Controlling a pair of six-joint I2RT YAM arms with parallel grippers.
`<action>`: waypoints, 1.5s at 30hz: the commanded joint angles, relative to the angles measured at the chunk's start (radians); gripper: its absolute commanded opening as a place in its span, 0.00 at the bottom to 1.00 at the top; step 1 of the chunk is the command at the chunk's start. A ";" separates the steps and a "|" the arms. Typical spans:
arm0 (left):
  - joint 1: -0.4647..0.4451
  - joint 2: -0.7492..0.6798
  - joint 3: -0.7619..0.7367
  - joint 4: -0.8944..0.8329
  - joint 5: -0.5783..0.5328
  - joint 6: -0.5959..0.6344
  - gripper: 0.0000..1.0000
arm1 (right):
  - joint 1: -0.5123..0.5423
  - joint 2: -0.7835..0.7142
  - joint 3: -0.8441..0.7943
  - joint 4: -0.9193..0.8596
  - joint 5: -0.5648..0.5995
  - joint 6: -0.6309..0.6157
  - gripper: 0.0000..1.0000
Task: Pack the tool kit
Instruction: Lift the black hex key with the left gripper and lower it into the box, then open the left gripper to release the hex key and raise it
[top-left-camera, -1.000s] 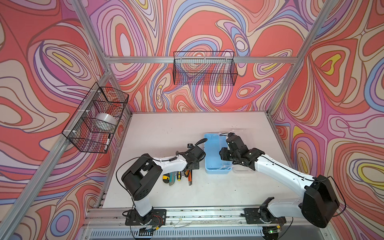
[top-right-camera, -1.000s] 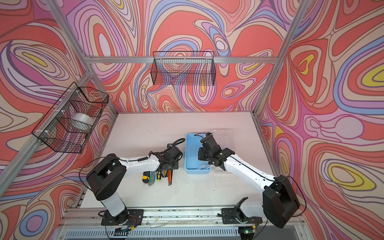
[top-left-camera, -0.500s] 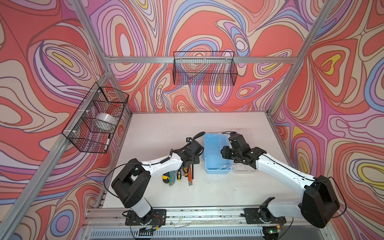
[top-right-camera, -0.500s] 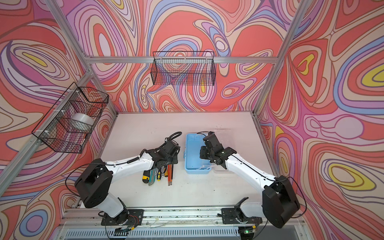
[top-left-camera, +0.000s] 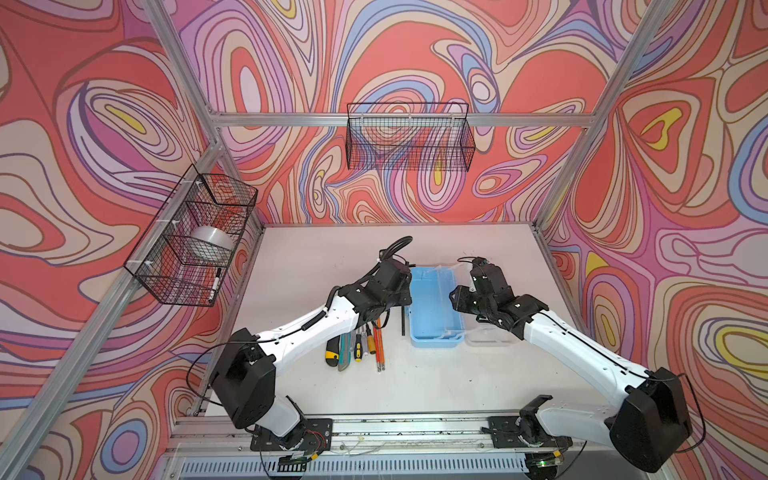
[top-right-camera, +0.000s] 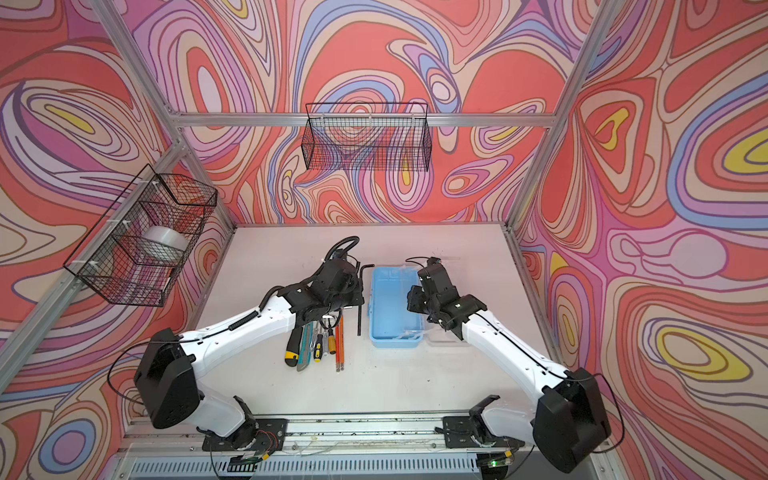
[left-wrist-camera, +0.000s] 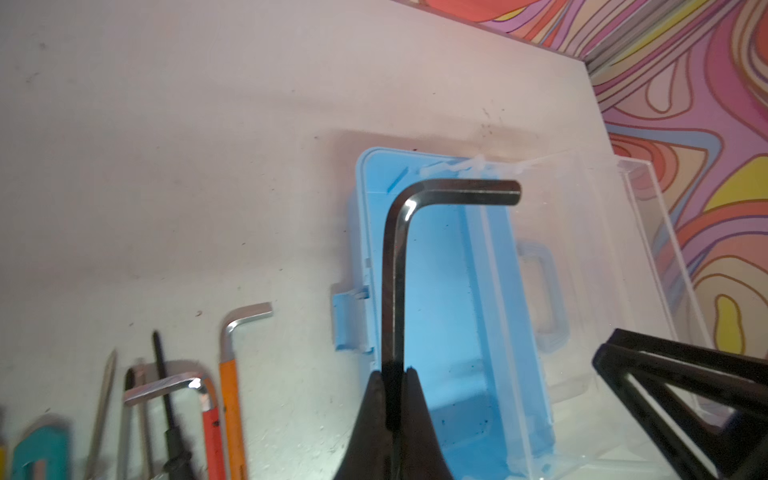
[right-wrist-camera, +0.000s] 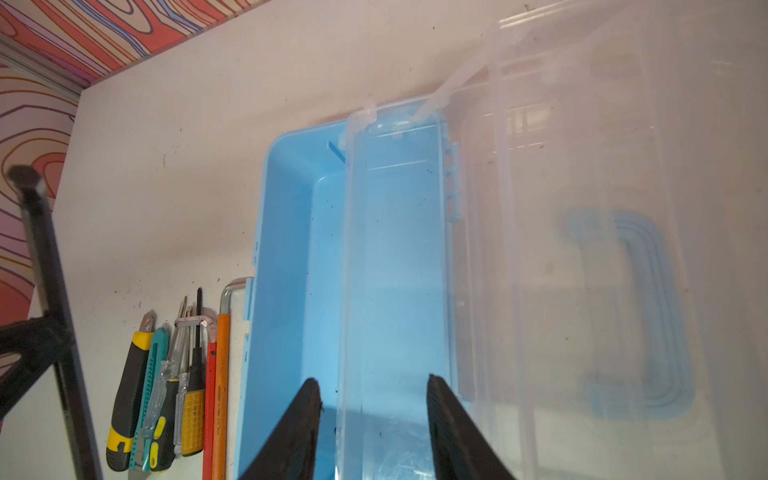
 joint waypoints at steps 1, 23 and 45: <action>-0.016 0.094 0.068 0.065 0.059 -0.011 0.00 | -0.014 -0.033 -0.008 -0.018 -0.001 -0.014 0.44; -0.008 0.463 0.277 0.040 0.073 -0.086 0.00 | -0.051 -0.081 -0.050 -0.023 -0.020 -0.024 0.45; 0.006 0.477 0.293 0.016 0.100 -0.078 0.37 | -0.051 -0.049 0.007 -0.024 -0.023 -0.042 0.46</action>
